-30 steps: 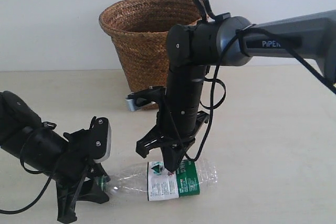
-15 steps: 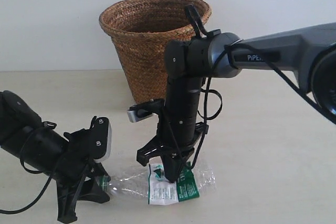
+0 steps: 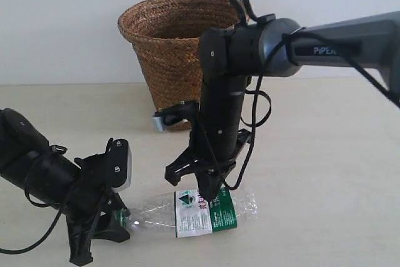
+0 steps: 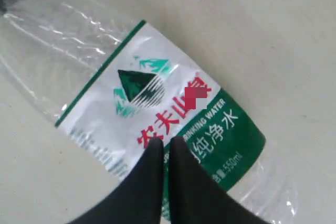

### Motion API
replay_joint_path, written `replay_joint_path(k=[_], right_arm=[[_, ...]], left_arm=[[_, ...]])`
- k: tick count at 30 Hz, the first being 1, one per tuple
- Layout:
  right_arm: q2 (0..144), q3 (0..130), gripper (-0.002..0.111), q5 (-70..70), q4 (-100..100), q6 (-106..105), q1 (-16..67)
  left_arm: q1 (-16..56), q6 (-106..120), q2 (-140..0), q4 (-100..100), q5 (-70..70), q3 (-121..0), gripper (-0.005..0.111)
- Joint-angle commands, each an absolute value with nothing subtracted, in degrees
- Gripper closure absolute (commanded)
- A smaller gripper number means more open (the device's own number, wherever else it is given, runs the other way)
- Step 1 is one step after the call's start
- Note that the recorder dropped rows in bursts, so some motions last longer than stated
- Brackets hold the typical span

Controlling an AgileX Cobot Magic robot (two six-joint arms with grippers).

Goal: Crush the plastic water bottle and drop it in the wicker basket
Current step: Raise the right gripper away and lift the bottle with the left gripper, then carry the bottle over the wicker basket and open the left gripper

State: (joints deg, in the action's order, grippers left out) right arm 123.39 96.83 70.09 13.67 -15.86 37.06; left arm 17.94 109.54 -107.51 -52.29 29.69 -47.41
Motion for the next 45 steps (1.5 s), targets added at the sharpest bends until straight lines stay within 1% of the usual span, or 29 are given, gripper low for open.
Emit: replay_joint_path(k=[1, 5, 10, 15, 18, 20, 25, 27, 34, 35, 38, 39, 40, 41, 43, 44, 45], right_arm=[[118.16, 96.65, 0.108, 69.96, 13.06, -17.21, 36.99], [113.99, 95.58, 0.108, 69.96, 12.59, -17.89, 35.31], [105.89, 87.15, 0.108, 69.96, 12.96, -18.5, 29.71], [98.91, 76.45, 0.108, 63.76, 12.56, -19.25, 23.05], [96.26, 72.34, 0.108, 64.01, 11.54, -21.08, 18.6], [94.59, 69.87, 0.108, 64.7, 10.42, -21.77, 13.78], [93.84, 67.29, 0.108, 62.56, 9.98, -21.55, 5.39], [93.95, 67.29, 0.108, 61.02, 11.34, -20.29, 3.53], [93.95, 67.29, 0.108, 60.42, 21.16, -26.42, 3.34], [93.95, 67.29, 0.108, 60.42, 22.19, -27.49, 3.46], [93.95, 67.29, 0.108, 60.42, 25.17, -30.03, 3.56], [93.95, 67.29, 0.108, 60.42, 25.8, -30.54, 3.56], [93.95, 67.29, 0.108, 60.42, 26.25, -30.54, 3.56], [93.95, 67.29, 0.108, 60.86, 26.7, -30.54, 3.56], [93.95, 67.29, 0.108, 61.62, 26.97, -30.54, 3.56], [93.95, 67.29, 0.108, 61.95, 26.97, -30.54, 3.67], [93.95, 67.29, 0.108, 62.35, 27.12, -30.54, 3.84]], left_arm=[[17.9, 108.81, -107.34, -52.92, 29.29, -47.36, 0.102], [17.9, 108.81, -107.34, -52.92, 29.29, -47.36, 0.102], [17.9, 108.81, -105.85, -52.92, 29.71, -47.49, 0.102], [17.9, 108.81, -104.25, -52.92, 41.42, -50.85, 0.102], [17.9, 108.81, -102.64, -53.04, 47.92, -53.44, 0.102], [17.9, 108.52, -100.41, -53.04, 49.96, -54.86, 0.102], [17.3, 104.11, -94.71, -52.2, 49.84, -57.49, 0.102], [16.32, 101.41, -92.95, -51.89, 49.8, -59.68, 0.102], [13.78, 95.63, -92.08, -51.65, 47.9, -70.49, 0.102], [13.68, 94.64, -92.34, -51.65, 46.31, -72.22, 0.102], [13.8, 92.7, -93.65, -55.5, 34.05, -77.98, 0.102], [13.93, 95.22, -94.64, -58.74, 28.58, -79.31, 0.099], [14.04, 98.42, -95.6, -61.43, 26.2, -80.74, 0.094], [14.04, 102.7, -96.9, -63.01, 25.0, -82.4, 0.083], [14.04, 104.37, -99.32, -64.34, 23.46, -85.57, 0.051], [14.04, 103.52, -100.56, -64.5, 21.91, -87.07, 0.031], [14.04, 102.26, -101.66, -64.63, 20.96, -88.36, 0.018]])
